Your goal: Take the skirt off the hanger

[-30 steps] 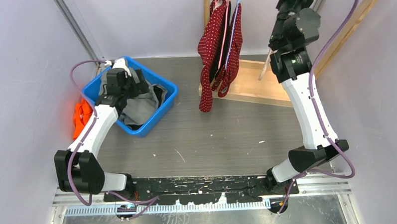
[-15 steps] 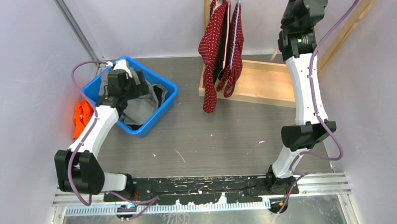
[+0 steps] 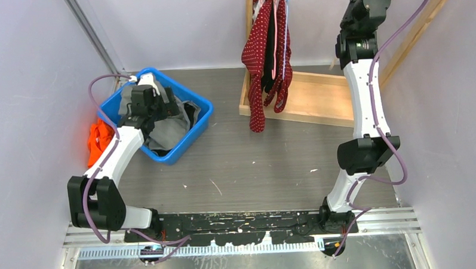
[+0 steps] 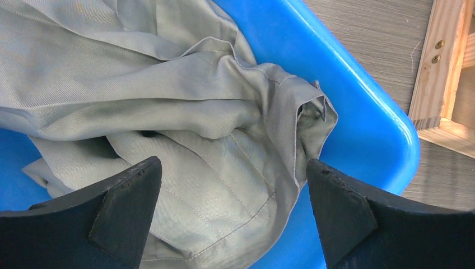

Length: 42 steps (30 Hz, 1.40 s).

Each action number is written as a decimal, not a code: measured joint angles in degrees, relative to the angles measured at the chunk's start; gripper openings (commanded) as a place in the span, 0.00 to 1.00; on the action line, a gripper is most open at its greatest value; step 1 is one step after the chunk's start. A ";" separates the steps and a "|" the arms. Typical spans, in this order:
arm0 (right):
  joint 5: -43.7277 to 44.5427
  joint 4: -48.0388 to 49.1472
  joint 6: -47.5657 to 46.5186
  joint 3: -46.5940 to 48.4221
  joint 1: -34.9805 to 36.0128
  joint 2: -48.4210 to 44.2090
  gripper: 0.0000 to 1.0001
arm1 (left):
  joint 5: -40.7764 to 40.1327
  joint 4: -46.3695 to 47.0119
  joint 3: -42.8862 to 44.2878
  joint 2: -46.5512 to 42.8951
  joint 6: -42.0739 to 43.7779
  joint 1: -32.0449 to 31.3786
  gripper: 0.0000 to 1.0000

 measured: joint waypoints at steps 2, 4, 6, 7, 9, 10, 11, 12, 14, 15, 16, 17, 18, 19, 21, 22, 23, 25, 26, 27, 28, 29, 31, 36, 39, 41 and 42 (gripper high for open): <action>-0.02 2.16 0.02 -2.54 0.00 -0.92 0.01 | 0.00 0.22 0.00 0.33 0.02 -0.04 0.99; 0.04 4.81 0.09 -5.99 0.02 -2.40 0.05 | 0.00 0.24 0.00 0.46 0.07 -0.13 1.00; 0.11 7.45 0.42 -8.96 0.02 -3.74 0.11 | 0.00 0.35 -0.07 0.46 0.22 -0.15 0.99; 0.17 8.79 0.50 -10.60 0.02 -4.52 0.14 | 0.00 0.42 -0.11 0.46 0.22 -0.15 1.00; 0.50 10.62 0.57 -13.14 0.04 -5.84 0.17 | 0.02 0.50 -0.20 0.46 0.26 -0.17 1.00; 0.63 11.13 0.59 -13.90 0.02 -6.25 0.18 | 0.00 0.50 -0.24 0.46 0.26 -0.17 0.99; 0.76 11.30 0.59 -14.34 0.02 -6.56 0.19 | 0.00 0.55 -0.28 0.46 0.26 -0.20 0.99; 0.85 11.32 0.63 -14.64 0.04 -6.84 0.20 | 0.02 0.55 -0.39 0.46 0.24 -0.22 0.99; 1.01 11.28 0.85 -15.65 0.04 -7.65 0.24 | 0.02 0.55 -0.59 0.46 0.22 -0.26 0.99; 1.18 11.13 0.92 -16.46 0.04 -8.31 0.26 | 0.02 0.61 -0.76 0.46 0.22 -0.28 0.99; 1.20 11.02 1.14 -17.27 0.02 -9.03 0.28 | 0.02 0.68 -0.96 0.44 0.20 -0.31 0.99; 1.20 10.80 1.29 -18.16 0.02 -9.79 0.30 | 0.02 0.81 -1.20 0.44 0.20 -0.31 0.99; 1.29 10.38 1.40 -19.19 0.02 -10.67 0.30 | 0.02 0.98 -1.51 0.44 0.17 -0.35 1.00; 1.29 10.03 1.64 -20.28 0.02 -11.65 0.30 | 0.04 0.96 -1.70 0.44 0.17 -0.37 0.99; 1.55 8.46 1.99 -21.73 0.02 -13.33 0.32 | 0.04 1.01 -2.21 0.26 0.17 -0.46 0.99; 1.66 7.39 2.32 -22.64 0.02 -14.36 0.32 | 0.04 0.98 -2.40 0.11 0.17 -0.52 0.99; 1.70 6.54 2.58 -23.65 0.02 -15.39 0.33 | 0.04 0.98 -2.60 -0.07 0.17 -0.52 0.99; 1.70 4.94 2.99 -25.24 0.02 -17.18 0.35 | 0.04 0.98 -2.82 -0.55 0.20 -0.55 0.99; 1.66 4.07 3.21 -25.79 0.02 -18.01 0.36 | 0.04 1.01 -2.91 -0.90 0.17 -0.55 0.99; 1.64 3.34 3.32 -26.32 0.02 -18.86 0.36 | 0.04 1.05 -3.02 -1.20 0.20 -0.55 0.99; 1.55 2.60 3.45 -26.60 0.02 -19.69 0.37 | 0.07 1.07 -3.19 -1.66 0.17 -0.55 0.99; 1.40 2.05 3.48 -26.80 0.02 -20.46 0.38 | 0.07 1.11 -3.41 -2.23 0.17 -0.55 1.00; 1.03 0.90 3.48 -27.36 0.02 -22.38 0.42 | 0.07 1.20 -3.72 -3.04 0.17 -0.57 0.99; -0.87 -0.87 3.93 -28.46 0.02 -27.39 0.52 | 0.11 1.38 -4.63 -4.94 -0.02 -0.57 1.00; -3.10 -2.23 5.14 -28.92 0.02 -31.28 0.54 | 0.09 1.38 -4.68 -5.79 -0.04 -0.57 0.99; -5.31 -2.91 6.47 -29.22 0.02 -34.25 0.54 | 0.07 1.38 -4.68 -6.21 -0.02 -0.57 1.00; -6.27 -3.10 7.17 -29.24 0.02 -35.43 0.54 | 0.07 1.38 -4.68 -6.29 -0.02 -0.57 0.99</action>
